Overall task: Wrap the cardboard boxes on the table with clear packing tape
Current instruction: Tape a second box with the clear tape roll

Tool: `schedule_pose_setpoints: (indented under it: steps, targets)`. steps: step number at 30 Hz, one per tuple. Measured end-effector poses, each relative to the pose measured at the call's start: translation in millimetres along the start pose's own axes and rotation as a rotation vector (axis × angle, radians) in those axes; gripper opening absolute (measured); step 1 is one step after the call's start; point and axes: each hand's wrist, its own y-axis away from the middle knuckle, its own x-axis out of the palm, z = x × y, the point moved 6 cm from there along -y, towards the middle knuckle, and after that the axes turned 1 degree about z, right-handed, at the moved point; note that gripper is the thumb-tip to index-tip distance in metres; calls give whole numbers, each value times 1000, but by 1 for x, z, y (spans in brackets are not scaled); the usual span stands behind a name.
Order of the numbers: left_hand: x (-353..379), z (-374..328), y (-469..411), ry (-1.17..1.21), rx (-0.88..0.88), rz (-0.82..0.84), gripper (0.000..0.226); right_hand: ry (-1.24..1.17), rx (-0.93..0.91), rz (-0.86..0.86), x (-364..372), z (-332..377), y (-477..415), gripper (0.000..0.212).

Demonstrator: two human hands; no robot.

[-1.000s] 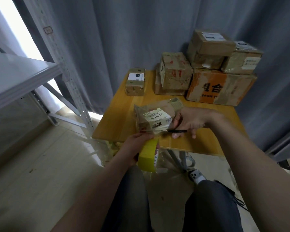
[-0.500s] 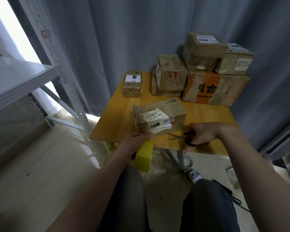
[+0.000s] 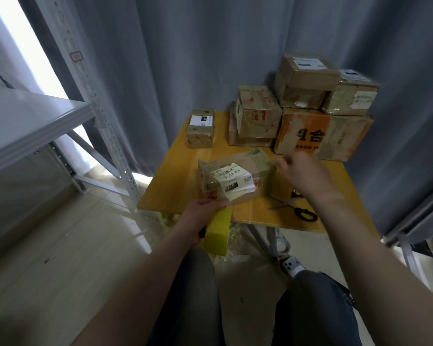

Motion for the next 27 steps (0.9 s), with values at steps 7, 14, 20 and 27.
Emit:
schedule_pose_setpoints:
  steps: [7, 14, 20, 27]
  targets:
    - [-4, -2, 1, -58, -7, -13, 24, 98, -552, 297, 66, 97, 16, 57]
    - [-37, -10, 4, -449, -40, 41, 24, 128, -567, 94, 72, 95, 11, 53]
    - [-83, -54, 6, -198, 122, -195, 19, 51, -622, 186, 69, 87, 4, 64]
    - [-81, -72, -11, -185, 333, -481, 17, -111, -630, 239, 70, 80, -7, 62]
